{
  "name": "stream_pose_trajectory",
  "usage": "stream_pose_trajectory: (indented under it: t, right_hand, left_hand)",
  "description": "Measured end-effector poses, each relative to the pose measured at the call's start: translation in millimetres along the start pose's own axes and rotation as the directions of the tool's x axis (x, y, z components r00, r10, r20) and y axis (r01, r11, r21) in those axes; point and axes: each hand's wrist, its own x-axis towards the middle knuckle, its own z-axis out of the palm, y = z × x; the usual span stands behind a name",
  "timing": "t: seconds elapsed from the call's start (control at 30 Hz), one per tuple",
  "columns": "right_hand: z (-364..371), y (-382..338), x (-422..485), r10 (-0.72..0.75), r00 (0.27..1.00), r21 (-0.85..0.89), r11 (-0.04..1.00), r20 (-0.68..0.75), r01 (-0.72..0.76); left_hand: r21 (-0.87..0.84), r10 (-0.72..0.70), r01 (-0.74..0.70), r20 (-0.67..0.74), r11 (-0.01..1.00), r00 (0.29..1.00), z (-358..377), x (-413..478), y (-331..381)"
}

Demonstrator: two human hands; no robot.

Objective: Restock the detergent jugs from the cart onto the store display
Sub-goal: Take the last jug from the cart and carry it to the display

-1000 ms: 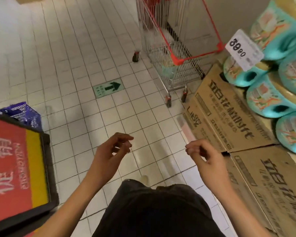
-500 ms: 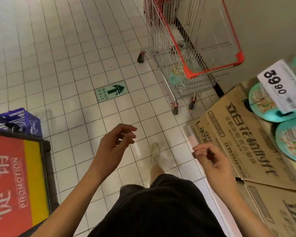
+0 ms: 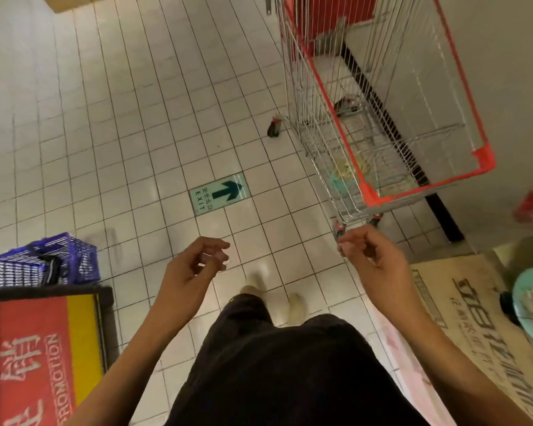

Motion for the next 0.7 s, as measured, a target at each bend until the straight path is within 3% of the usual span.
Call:
stream_pose_trajectory:
  t: [0.23,0.4,0.7]
  right_hand:
    - [34.6,-26.8,121.9,0.045,0.998,-0.025,0.999,-0.041,-0.046]
    - [55.4,-52.9,185.2,0.105,0.980,0.051,0.994,-0.167,-0.098]
    - [32.7,-52.8,255.7,0.256,0.880,0.127,0.966,-0.399,-0.224]
  left_hand:
    - [0.050,-0.014,0.011,0.044,0.999,0.999,-41.3,140.6,4.5]
    - [0.132,0.024,-0.053,0.214,0.990,0.977,-57.6,248.6,35.2]
    - [0.147,0.200,-0.333,0.559,0.931,0.805,1.2,421.9,135.8]
